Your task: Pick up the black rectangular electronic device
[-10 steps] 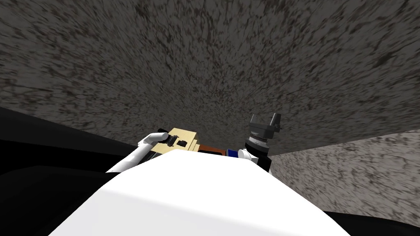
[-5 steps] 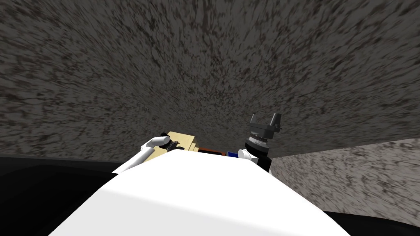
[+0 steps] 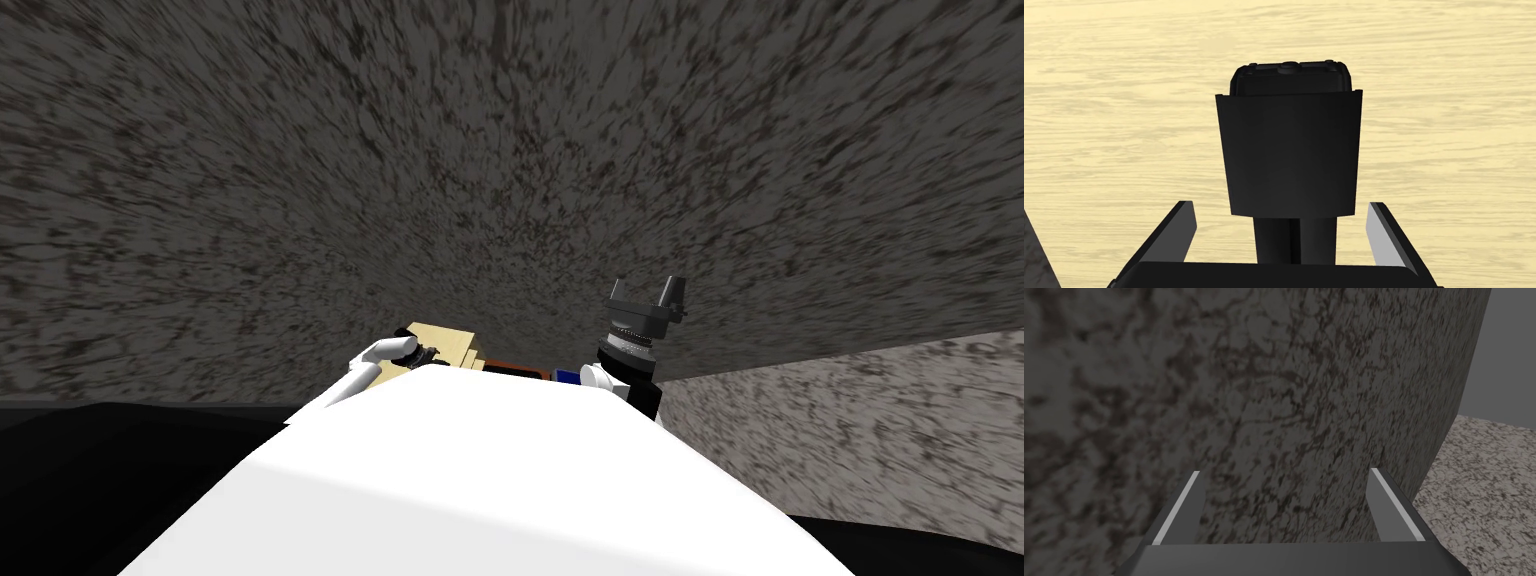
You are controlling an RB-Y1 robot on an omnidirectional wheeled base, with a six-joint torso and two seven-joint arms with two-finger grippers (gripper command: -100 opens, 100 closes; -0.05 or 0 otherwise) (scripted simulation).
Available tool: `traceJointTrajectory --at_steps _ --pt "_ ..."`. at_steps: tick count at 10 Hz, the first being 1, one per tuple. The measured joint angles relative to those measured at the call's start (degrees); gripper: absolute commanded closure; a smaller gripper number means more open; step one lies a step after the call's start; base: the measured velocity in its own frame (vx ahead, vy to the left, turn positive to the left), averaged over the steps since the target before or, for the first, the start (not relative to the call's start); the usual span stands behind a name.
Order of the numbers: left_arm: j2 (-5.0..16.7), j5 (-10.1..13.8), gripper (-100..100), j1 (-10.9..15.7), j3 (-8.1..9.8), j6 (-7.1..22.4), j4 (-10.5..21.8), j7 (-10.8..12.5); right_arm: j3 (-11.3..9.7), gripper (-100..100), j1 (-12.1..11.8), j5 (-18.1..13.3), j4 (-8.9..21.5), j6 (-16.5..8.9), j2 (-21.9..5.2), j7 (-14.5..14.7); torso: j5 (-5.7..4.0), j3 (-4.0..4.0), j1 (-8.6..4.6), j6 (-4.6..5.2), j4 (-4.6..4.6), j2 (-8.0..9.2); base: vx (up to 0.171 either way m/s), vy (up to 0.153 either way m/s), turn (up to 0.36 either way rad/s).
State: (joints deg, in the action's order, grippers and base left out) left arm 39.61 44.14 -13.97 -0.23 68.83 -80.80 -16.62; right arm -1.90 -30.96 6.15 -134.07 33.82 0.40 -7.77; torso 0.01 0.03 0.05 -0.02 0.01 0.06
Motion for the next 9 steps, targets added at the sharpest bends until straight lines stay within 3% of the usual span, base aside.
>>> traceJointTrajectory --at_steps 4,5,6,9 --pt "0.02 0.00 100 -0.08 -0.02 0.10 0.05 0.00 0.00 0 0.00 0.00 0.00 0.00 0.00 0.00 0.01 -0.03 -0.03 0.06 0.02 -0.08 0.000 0.000 0.000" --pt "0.01 0.00 0 -0.09 -0.03 0.09 0.05 0.00 0.00 0 0.00 0.00 0.00 0.00 0.00 0.00 0.00 -0.03 -0.04 0.06 0.02 -0.08 0.000 0.000 0.000" --pt "0.01 0.00 100 -0.09 -0.03 0.09 0.05 0.00 0.00 0 0.00 0.00 0.00 0.00 0.00 0.00 0.00 -0.03 -0.04 0.06 0.03 -0.08 0.012 -0.025 0.073" --pt "2.00 1.61 100 0.22 0.85 2.31 -1.72 -0.08 0.00 0 0.00 0.00 0.00 0.00 0.00 0.00 -0.06 -0.03 -0.20 0.07 0.04 -0.10 0.008 -0.028 0.029"
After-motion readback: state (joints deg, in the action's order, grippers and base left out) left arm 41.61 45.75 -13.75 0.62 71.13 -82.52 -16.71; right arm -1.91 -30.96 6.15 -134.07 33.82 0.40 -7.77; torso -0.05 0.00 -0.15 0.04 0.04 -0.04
